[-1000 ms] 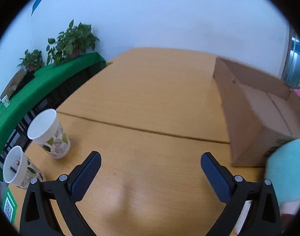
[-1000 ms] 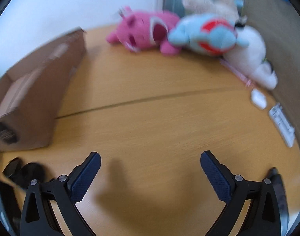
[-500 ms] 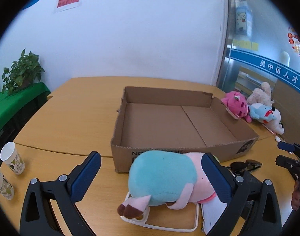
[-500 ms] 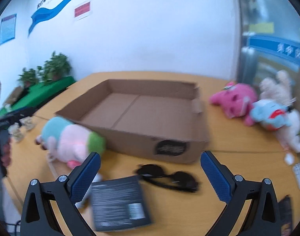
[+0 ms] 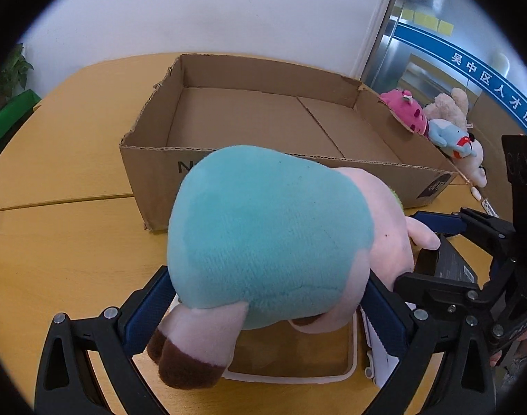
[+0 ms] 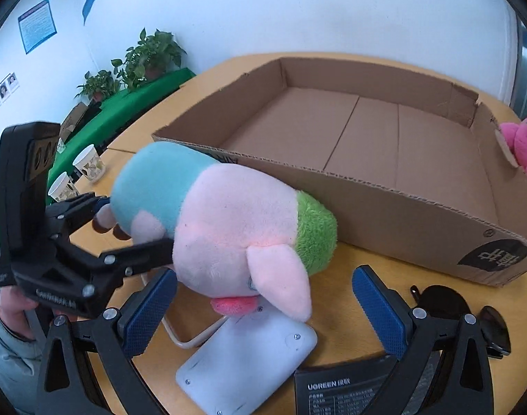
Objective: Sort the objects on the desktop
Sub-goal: 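Close both tools on the pink-and-teal pig plush from opposite sides, then lift the pig plush with both tools and carry it over the cardboard box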
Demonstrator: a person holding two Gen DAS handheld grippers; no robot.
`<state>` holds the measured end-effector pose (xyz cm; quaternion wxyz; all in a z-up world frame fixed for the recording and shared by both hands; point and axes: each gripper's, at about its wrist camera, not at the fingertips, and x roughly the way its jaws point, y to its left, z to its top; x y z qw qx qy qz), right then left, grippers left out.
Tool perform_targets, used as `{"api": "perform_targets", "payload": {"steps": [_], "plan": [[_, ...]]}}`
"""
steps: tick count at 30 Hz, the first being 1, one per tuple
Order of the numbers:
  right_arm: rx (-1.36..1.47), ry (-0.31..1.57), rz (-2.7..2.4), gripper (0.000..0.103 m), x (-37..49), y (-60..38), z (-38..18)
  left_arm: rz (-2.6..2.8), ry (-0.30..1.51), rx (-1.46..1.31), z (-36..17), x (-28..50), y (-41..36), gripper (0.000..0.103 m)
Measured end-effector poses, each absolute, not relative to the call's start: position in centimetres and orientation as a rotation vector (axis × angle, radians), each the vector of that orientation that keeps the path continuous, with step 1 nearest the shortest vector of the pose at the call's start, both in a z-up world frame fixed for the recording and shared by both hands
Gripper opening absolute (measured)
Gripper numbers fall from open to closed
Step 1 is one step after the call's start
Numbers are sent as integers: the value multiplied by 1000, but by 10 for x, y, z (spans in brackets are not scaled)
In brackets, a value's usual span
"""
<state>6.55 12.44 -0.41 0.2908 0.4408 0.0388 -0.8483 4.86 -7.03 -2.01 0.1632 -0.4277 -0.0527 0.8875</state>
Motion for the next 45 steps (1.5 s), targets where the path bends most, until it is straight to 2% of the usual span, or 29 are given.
{"api": "perform_targets", "payload": {"steps": [3, 8, 13, 17, 20, 23, 25, 27, 29, 36, 45], "plan": [[1207, 98, -2241, 103, 60, 122, -10, 2501, -227, -1226, -23, 48, -76, 101], [1192, 144, -2249, 103, 61, 117, -5, 2512, -204, -1108, -2, 61, -79, 101], [1201, 109, -2231, 103, 59, 119, 1, 2505, -206, -1001, 14, 55, -88, 101], [1219, 154, -2209, 103, 55, 113, 1, 2495, -243, -1055, -1, 31, -96, 101], [1263, 95, -2175, 103, 44, 107, -10, 2361, -374, -1081, -18, 20, -100, 101], [1303, 51, -2133, 103, 40, 99, -24, 2292, -391, -1107, -31, 21, -93, 101], [1281, 109, -2159, 101, 45, 90, -28, 2321, -290, -1137, -35, 28, -80, 101], [1231, 124, -2185, 93, 51, 87, -23, 2309, -332, -1108, -34, 35, -84, 99], [1167, 192, -2228, 91, 63, 83, -15, 2332, -387, -1068, -27, 42, -87, 98], [977, 188, -2294, 87, 89, 97, 30, 2405, -352, -916, 30, 62, -77, 95], [584, 194, -2459, 86, 103, 142, 156, 2445, -169, -582, 158, 50, -45, 91]]}}
